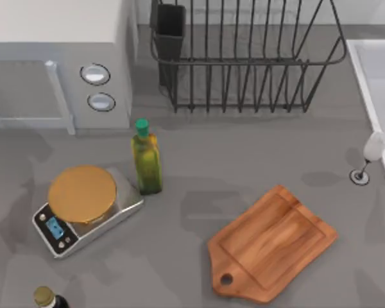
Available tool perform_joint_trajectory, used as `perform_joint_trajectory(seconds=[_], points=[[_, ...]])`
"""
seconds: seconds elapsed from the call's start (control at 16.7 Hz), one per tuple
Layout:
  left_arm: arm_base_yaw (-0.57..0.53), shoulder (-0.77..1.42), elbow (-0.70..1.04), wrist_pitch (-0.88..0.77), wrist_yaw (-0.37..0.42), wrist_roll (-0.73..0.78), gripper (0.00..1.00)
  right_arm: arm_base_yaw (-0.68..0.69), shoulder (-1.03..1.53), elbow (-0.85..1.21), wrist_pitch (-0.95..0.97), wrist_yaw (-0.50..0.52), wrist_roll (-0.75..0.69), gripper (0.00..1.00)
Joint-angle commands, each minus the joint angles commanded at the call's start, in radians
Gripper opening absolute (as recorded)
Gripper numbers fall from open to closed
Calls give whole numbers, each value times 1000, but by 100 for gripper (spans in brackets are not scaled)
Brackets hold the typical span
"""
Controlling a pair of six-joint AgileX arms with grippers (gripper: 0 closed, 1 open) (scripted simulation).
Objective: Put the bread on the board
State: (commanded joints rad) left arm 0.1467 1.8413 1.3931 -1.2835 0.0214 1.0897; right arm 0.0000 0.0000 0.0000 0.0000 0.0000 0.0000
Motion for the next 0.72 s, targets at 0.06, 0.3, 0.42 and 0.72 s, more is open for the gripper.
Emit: perform_joint_trajectory(seconds=[0.06, 0.3, 0.42, 0.72], points=[[-38, 0, -1, -27, 5, -70, 0, 0, 0, 0, 0, 0, 0, 100], [-214, 0, 38, -103, 15, -443, 0, 0, 0, 0, 0, 0, 0, 100], [-321, 2, 85, -122, 10, -680, 0, 0, 0, 0, 0, 0, 0, 100], [-618, 42, 237, -119, -36, -1275, 0, 0, 0, 0, 0, 0, 0, 100]])
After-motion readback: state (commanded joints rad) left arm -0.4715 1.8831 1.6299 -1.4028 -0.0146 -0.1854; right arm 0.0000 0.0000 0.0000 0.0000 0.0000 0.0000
